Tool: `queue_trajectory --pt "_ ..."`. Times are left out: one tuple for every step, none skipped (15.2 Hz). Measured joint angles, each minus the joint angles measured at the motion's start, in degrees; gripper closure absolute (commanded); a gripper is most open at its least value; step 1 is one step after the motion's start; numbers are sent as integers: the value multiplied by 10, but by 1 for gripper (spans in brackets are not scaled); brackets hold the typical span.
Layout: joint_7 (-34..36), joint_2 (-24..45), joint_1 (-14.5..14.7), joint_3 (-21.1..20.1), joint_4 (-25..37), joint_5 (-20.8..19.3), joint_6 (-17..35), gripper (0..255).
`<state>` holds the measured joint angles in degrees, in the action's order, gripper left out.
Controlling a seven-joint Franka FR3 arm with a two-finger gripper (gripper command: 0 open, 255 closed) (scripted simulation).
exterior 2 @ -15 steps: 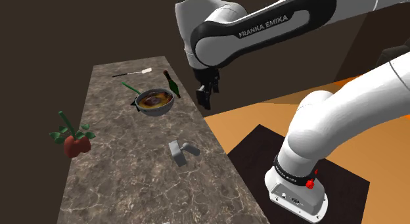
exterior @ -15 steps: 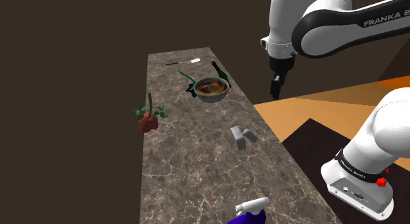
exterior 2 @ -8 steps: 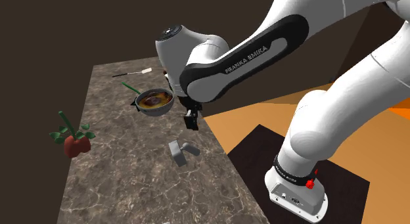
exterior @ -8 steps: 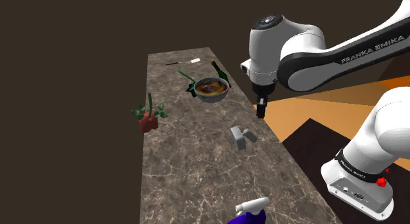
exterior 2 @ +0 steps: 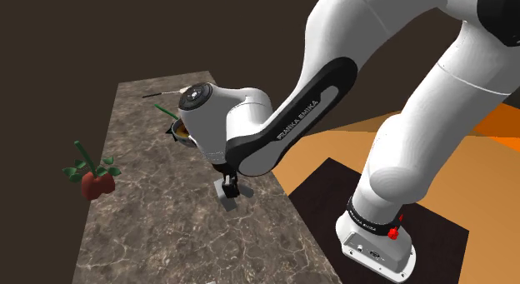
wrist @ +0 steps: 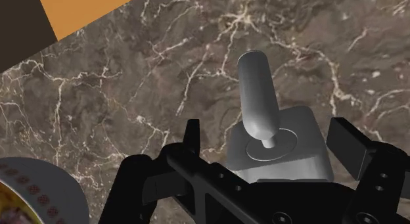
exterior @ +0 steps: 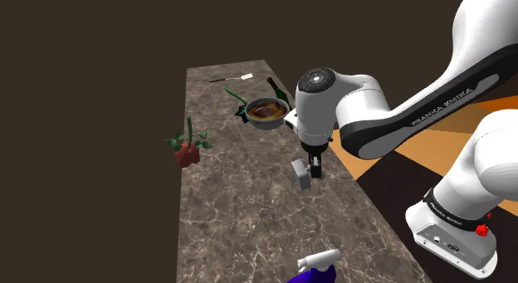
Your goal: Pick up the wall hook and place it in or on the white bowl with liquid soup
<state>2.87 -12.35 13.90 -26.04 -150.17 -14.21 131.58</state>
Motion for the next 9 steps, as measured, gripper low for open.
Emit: queue_trajectory --pt "6 8 -1 -3 -2 -7 9 0" --pt "10 17 -4 -4 -5 -15 20 0" --pt "15 23 -6 -5 -8 -21 28 0" --pt "21 31 -9 -5 -10 -29 36 0" --pt "25 38 -12 -5 -13 -37 45 0" --pt "32 46 -15 -5 -15 -46 54 0" --pt "35 51 -18 -5 -17 -52 60 0" --pt "38 54 -19 -5 -18 -56 63 0" --pt "39 56 -19 -4 -18 -57 65 0"
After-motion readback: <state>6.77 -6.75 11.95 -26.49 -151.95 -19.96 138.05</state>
